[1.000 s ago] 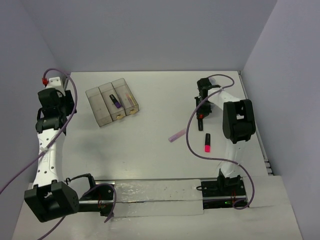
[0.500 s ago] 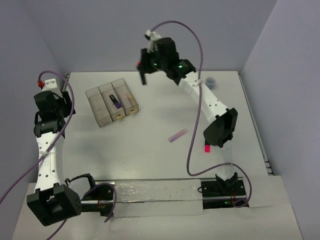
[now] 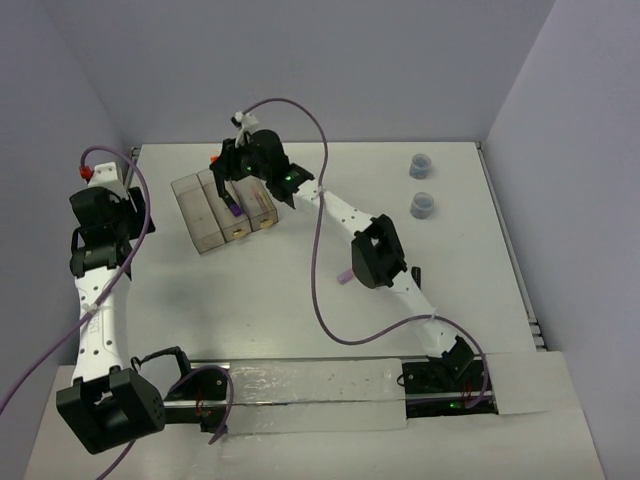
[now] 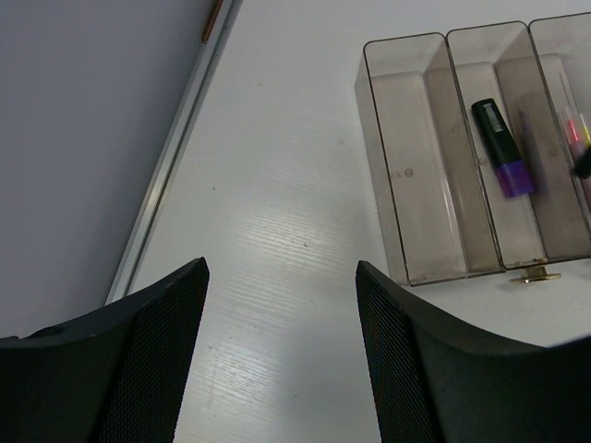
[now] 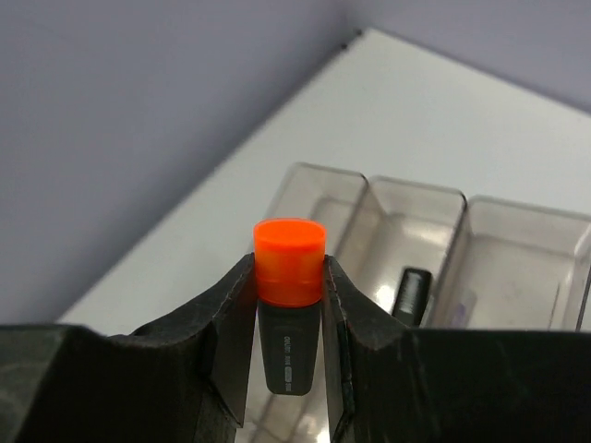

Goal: Sort the stationery into containers
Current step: Place the pen in the storage box.

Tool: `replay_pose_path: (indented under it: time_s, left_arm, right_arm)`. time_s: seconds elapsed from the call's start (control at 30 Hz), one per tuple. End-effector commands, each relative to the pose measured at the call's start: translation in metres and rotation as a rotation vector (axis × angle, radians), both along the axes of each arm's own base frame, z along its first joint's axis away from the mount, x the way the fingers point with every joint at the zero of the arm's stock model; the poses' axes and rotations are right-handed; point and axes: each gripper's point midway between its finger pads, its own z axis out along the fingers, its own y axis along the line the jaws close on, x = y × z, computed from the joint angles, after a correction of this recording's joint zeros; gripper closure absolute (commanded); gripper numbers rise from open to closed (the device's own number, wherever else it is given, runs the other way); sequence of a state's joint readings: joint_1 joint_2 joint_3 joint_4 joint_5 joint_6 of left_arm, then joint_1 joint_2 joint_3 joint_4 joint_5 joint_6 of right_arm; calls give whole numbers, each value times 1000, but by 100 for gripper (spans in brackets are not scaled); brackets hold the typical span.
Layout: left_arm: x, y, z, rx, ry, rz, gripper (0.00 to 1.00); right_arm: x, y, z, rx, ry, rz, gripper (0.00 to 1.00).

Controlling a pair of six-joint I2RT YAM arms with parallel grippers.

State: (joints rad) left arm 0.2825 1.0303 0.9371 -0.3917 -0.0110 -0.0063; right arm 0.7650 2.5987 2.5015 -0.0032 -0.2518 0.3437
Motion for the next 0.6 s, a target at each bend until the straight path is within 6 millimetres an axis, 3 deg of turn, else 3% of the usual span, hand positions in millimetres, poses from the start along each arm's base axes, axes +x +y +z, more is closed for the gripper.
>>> replay_pose_path:
  time_s: [0.0, 0.07, 0.13, 0.2, 0.3, 0.37, 0.43, 0.57]
  left_arm:
    - [6, -4, 18, -4, -81, -31, 28]
    - [5, -3, 18, -9, -78, -29, 28]
    - [4, -3, 19, -11, -80, -28, 28]
    - [4, -3, 19, -17, -83, -29, 28]
    - [2, 0, 20, -23, -86, -18, 28]
    - [0, 0, 21, -27, -88, -17, 28]
    - [-1, -1, 22, -30, -95, -21, 28]
    - [-1, -1, 20, -37, -93, -25, 28]
  right_arm:
    - [6, 5, 50, 71, -145, -67, 100]
    - [2, 7, 32, 39, -123, -65, 100]
    - [-6, 13, 27, 17, -133, -44, 100]
    - [-20, 27, 5, -60, -138, -17, 100]
    - [-19, 24, -9, -80, -98, -67, 100]
    - [-16, 18, 4, -44, -108, -95, 88]
    - [-12, 14, 5, -65, -110, -124, 82]
    - [-5, 6, 5, -79, -115, -183, 86]
